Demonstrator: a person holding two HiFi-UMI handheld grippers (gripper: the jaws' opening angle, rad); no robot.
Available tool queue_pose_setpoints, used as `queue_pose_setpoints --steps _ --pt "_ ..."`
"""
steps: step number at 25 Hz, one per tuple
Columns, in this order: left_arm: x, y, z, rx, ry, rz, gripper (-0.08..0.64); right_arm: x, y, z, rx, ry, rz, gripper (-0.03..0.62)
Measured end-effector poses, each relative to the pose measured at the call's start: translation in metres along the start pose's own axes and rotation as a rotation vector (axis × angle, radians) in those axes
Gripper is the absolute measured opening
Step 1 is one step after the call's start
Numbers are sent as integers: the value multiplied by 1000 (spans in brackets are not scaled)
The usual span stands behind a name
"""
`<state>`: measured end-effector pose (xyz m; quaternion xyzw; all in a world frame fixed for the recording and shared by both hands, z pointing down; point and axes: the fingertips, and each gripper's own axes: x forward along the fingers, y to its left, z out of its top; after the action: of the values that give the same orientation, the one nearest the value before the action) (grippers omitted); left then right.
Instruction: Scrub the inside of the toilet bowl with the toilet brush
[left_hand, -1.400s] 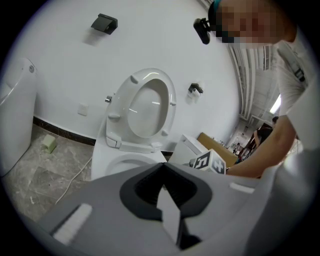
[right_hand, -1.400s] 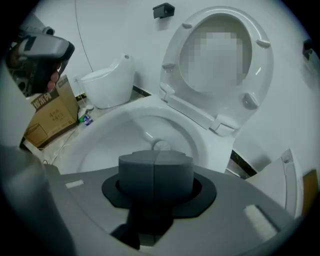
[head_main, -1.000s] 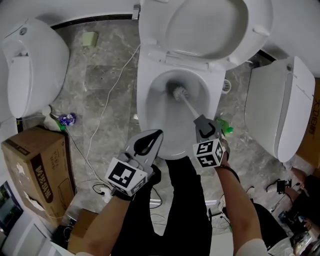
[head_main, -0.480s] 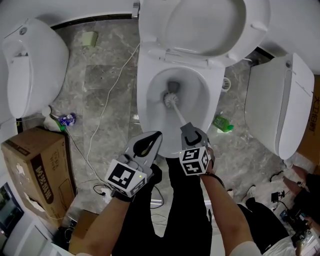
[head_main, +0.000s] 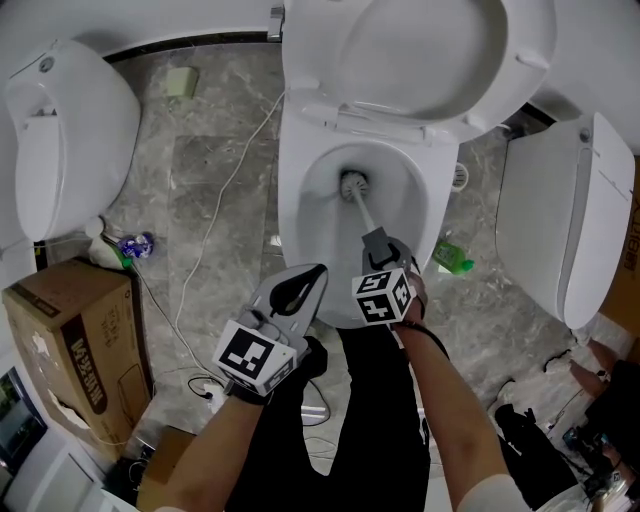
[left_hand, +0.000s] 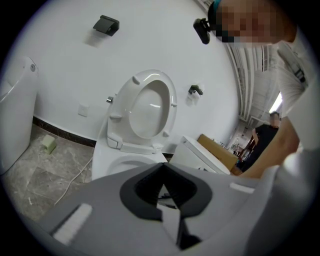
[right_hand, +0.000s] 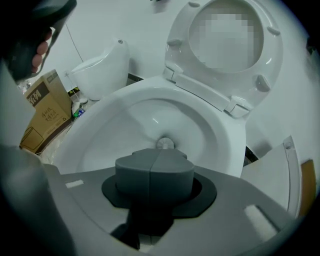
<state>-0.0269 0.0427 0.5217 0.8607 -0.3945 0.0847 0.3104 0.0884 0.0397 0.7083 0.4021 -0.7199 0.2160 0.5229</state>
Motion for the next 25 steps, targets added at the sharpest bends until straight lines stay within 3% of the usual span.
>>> queue_pose_setpoints --steps 10,25 --pt "5 6 0 4 -11 2 3 29 1 10 -91 38 -25 164" --pt "-30 -41 34 2 1 -26 3 -42 12 1 -29 49 19 164"
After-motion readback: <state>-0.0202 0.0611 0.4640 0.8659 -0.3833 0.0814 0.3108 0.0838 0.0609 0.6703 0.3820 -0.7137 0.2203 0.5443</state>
